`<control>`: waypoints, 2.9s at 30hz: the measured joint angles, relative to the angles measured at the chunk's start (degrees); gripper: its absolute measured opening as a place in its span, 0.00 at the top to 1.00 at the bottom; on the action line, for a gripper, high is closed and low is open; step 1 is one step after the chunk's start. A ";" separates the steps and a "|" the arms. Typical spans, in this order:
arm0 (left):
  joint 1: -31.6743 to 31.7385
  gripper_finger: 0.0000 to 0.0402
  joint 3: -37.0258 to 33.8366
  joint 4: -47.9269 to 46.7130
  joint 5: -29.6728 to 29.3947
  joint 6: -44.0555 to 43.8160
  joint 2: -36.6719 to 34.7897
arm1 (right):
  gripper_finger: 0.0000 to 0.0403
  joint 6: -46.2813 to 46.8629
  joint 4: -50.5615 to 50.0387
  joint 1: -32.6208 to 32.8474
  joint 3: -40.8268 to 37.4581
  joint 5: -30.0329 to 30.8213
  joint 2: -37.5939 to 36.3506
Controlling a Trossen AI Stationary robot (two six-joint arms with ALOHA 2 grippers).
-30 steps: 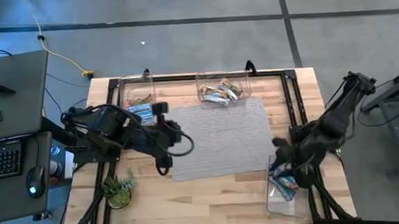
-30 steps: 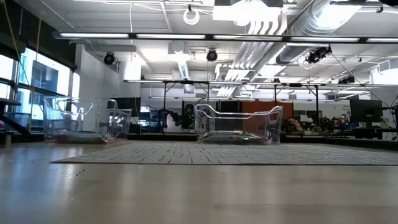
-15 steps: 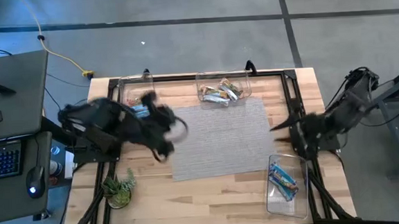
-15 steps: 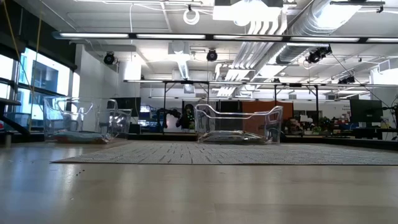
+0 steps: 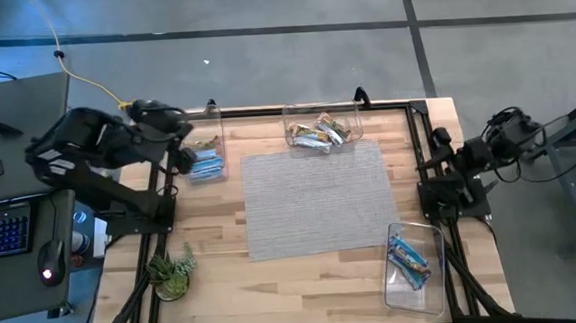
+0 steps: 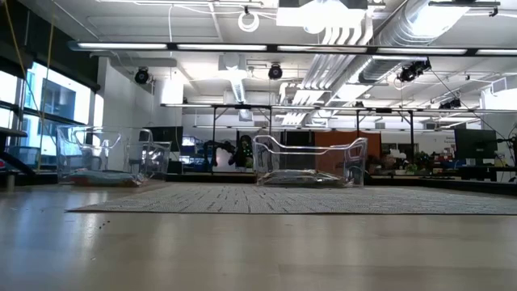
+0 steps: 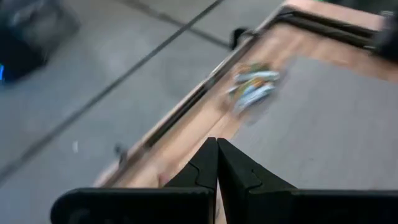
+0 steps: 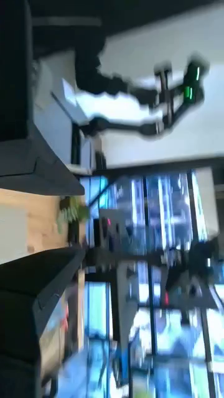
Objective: Pick and place Granola Bars by type
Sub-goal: Return to Home Position
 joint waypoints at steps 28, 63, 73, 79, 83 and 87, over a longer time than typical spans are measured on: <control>1.88 1.00 -74.82 50.21 4.36 0.79 -60.32 | 0.68 -5.67 11.78 -0.26 -17.10 -3.29 -12.49; 1.88 1.00 -104.96 93.75 32.37 27.40 -67.61 | 0.68 -7.29 43.50 -0.26 -40.92 2.52 -12.54; 1.89 1.00 -107.13 95.20 36.21 28.11 -67.55 | 0.68 -5.67 39.46 -0.26 -40.92 2.27 -11.98; 1.88 1.00 -107.20 92.52 36.46 28.89 -67.53 | 0.68 -2.48 32.81 -0.25 -40.92 2.27 -11.66; 1.88 1.00 -107.23 92.22 36.34 29.35 -67.20 | 0.68 -2.49 30.73 -0.26 -40.92 2.25 -11.62; 1.88 1.00 -107.27 92.25 36.21 30.62 -67.16 | 0.68 -2.48 30.76 -0.24 -40.92 2.25 -11.61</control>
